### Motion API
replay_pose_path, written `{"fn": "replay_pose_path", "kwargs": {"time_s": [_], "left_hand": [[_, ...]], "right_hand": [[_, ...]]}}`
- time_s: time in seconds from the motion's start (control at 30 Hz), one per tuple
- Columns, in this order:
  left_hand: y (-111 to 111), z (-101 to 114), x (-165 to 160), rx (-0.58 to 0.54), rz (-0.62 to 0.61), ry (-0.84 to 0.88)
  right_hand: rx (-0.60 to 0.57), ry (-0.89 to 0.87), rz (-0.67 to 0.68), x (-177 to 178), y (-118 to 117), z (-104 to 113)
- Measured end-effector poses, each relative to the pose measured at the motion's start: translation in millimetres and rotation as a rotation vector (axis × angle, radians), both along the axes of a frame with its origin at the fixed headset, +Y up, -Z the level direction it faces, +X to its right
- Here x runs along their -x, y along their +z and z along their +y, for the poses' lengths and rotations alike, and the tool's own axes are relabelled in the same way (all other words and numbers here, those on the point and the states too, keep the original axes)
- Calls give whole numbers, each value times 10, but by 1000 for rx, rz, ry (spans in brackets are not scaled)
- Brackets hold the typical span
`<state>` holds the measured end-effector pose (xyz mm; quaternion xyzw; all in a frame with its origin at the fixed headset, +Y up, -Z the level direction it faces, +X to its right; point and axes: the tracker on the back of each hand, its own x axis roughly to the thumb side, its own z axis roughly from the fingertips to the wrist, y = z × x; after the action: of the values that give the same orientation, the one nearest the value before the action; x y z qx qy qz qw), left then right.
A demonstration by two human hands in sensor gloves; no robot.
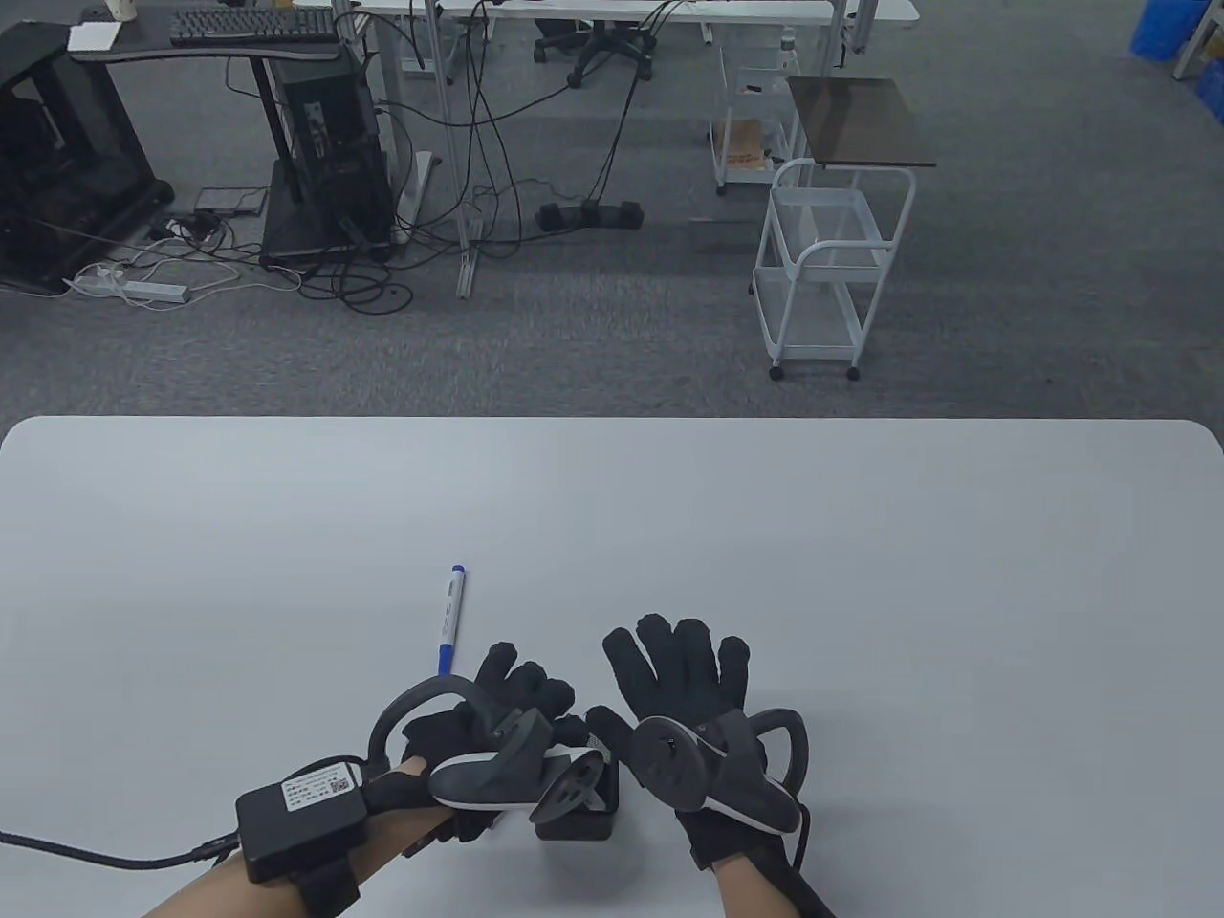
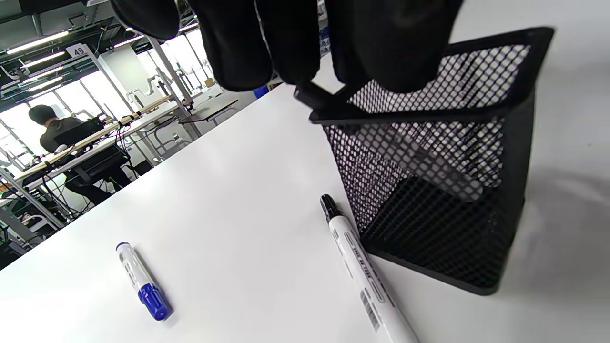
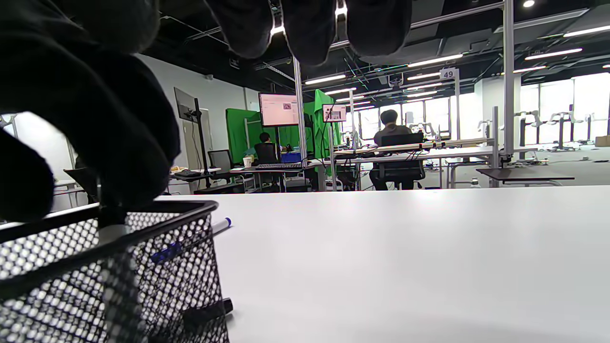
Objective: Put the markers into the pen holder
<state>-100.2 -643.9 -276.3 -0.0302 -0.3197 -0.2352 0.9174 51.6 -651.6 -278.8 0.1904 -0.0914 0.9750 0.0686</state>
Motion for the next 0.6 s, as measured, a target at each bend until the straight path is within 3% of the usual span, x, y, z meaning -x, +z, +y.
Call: {"fn": "replay_pose_path", "kwargs": {"time_s": [0.27, 0.47, 0.6], "left_hand": [[-59, 336, 166, -56, 86, 88], [-234, 483, 376, -249, 298, 112], [-428, 471, 522, -240, 467, 132]], "right_hand": [[-3, -1, 2, -1, -2, -1], [-11, -4, 5, 2, 8, 3], [-18, -10, 6, -4, 18, 11]]}}
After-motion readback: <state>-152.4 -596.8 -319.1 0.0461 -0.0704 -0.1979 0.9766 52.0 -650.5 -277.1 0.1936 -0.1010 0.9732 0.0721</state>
